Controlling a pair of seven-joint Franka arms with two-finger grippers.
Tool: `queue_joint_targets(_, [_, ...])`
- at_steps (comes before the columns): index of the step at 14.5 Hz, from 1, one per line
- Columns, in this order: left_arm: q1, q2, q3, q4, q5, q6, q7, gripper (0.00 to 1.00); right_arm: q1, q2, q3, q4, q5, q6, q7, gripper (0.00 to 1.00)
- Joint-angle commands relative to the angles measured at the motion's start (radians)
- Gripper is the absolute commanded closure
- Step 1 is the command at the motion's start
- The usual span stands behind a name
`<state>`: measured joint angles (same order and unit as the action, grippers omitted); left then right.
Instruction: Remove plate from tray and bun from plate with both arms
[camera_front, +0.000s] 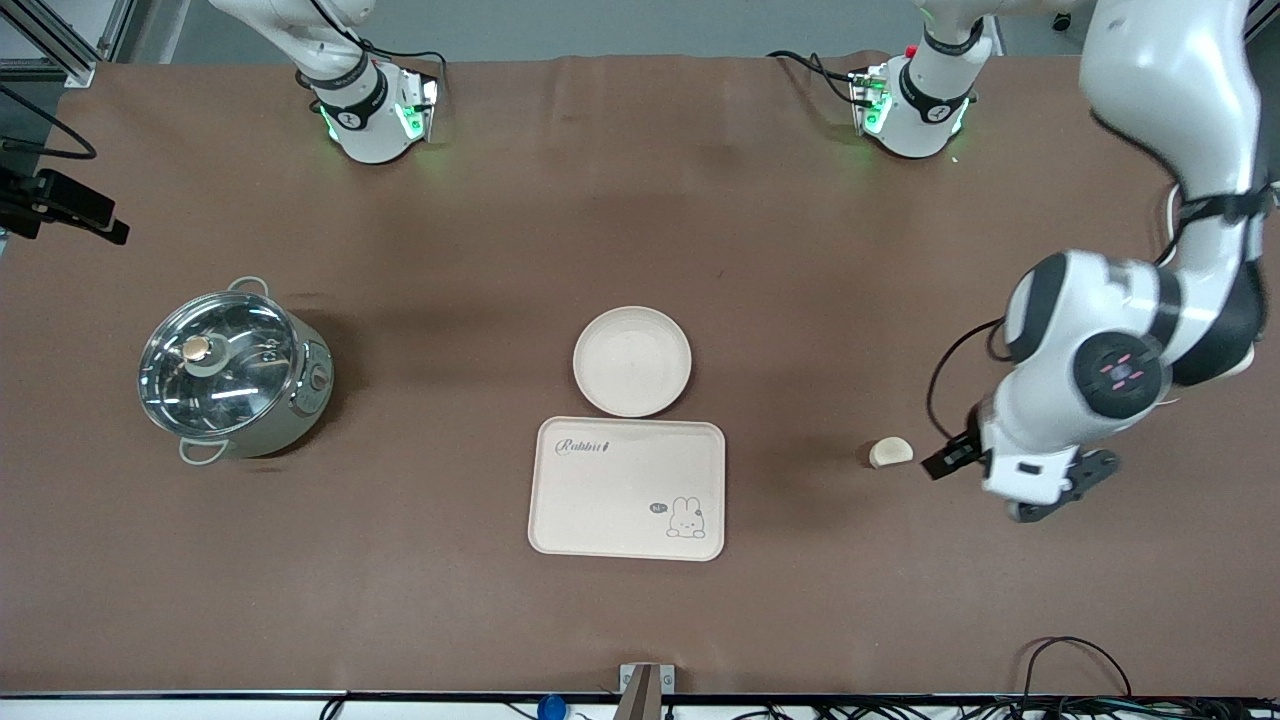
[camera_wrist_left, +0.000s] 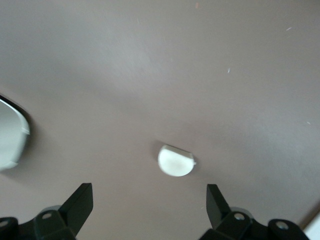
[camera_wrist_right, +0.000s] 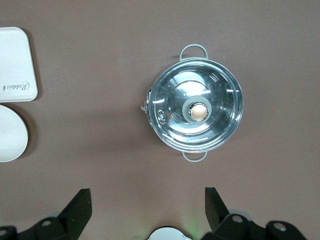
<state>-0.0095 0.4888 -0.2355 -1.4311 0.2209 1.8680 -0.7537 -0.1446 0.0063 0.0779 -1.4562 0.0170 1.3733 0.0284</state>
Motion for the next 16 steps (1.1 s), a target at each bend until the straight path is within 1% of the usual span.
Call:
queue_joint_targets(1, [0.013, -0.142, -0.010, -0.032, 0.006, -0.067, 0.094, 0.00, -0.013, -0.012, 0.010, -0.007, -0.002, 0.000, -0.007, 0.00])
queue_joint_targets(3, [0.011, -0.229, -0.013, -0.031, -0.008, -0.146, 0.161, 0.00, -0.013, -0.012, 0.010, -0.007, -0.002, 0.000, -0.007, 0.00])
queue_joint_targets(6, [0.023, -0.367, -0.001, -0.032, -0.109, -0.283, 0.343, 0.00, -0.012, -0.012, 0.010, -0.007, -0.002, 0.001, -0.007, 0.00])
queue_joint_targets(8, [0.063, -0.441, 0.002, -0.040, -0.176, -0.332, 0.449, 0.00, -0.012, -0.014, 0.011, -0.007, -0.002, 0.000, -0.007, 0.00])
queue_joint_targets(10, [0.060, -0.492, 0.004, -0.055, -0.187, -0.394, 0.506, 0.00, -0.012, -0.011, 0.011, -0.007, -0.002, 0.003, -0.007, 0.00])
queue_joint_targets(11, [0.056, -0.537, 0.013, -0.093, -0.187, -0.401, 0.546, 0.00, -0.012, -0.014, 0.011, -0.007, -0.002, 0.001, -0.007, 0.00])
queue_joint_targets(13, [0.020, -0.633, 0.060, -0.202, -0.208, -0.391, 0.618, 0.00, -0.013, -0.011, 0.010, -0.007, 0.001, 0.004, -0.007, 0.00])
queue_joint_targets(14, [0.017, -0.663, 0.076, -0.234, -0.245, -0.392, 0.628, 0.00, -0.010, -0.011, 0.013, -0.007, 0.000, 0.004, -0.004, 0.00])
queue_joint_targets(15, [0.016, -0.686, 0.085, -0.258, -0.258, -0.394, 0.631, 0.00, -0.009, -0.014, 0.016, -0.007, 0.000, 0.003, -0.002, 0.00])
queue_joint_targets(16, [0.014, -0.690, 0.087, -0.255, -0.256, -0.403, 0.637, 0.00, -0.009, -0.014, 0.014, -0.007, 0.000, 0.001, -0.004, 0.00])
